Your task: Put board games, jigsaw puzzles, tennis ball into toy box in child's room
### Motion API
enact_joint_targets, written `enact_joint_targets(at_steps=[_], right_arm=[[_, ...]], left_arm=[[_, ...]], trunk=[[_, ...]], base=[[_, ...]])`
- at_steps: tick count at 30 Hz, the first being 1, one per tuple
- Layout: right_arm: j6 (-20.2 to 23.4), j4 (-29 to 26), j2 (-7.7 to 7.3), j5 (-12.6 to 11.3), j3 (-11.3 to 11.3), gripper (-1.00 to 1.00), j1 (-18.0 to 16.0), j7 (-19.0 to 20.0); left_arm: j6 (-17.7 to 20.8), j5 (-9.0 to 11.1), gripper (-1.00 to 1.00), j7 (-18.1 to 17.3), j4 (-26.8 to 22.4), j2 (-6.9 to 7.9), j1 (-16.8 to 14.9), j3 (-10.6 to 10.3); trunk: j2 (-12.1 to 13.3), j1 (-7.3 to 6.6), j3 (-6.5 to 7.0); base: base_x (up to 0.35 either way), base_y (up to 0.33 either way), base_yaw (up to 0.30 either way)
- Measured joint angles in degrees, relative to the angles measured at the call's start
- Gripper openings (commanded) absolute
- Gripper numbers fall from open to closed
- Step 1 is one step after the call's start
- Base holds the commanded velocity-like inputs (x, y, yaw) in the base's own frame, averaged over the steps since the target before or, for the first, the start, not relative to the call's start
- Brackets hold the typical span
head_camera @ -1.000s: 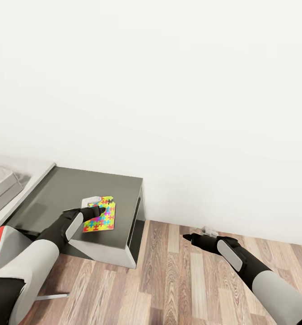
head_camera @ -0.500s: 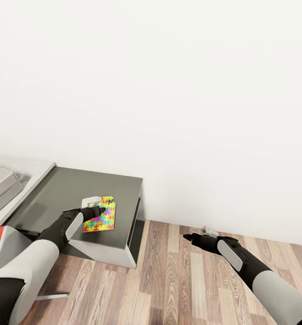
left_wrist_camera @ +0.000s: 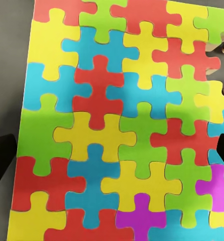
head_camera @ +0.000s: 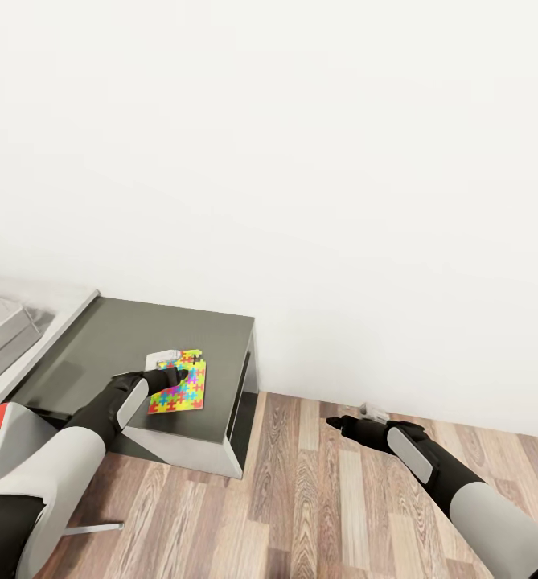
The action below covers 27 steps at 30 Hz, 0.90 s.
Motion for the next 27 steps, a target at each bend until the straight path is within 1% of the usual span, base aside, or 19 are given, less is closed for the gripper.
enact_joint_targets(at_steps=[13,20,27], right_arm=[[0.00,0.07,0.09,0.00,0.00,1.00,0.00,0.00],[-0.03,0.04,0.07,-0.01,-0.01,1.00,0.01,0.00],[-0.06,0.01,0.08,0.00,-0.02,1.00,0.01,-0.01]], left_arm=[[-0.01,0.00,1.00,-0.03,0.01,0.00,0.00,0.01],[0.02,-0.50,1.00,-0.02,-0.07,0.02,0.01,0.02],[0.14,-0.61,1.00,-2.46,0.47,0.07,-0.02,0.01]], trunk=[[0.00,0.00,0.00],[-0.01,-0.01,0.00],[-0.01,-0.01,0.00]], base=[[0.000,0.000,-0.005],[0.000,0.000,-0.169],[0.000,-0.064,-0.131]])
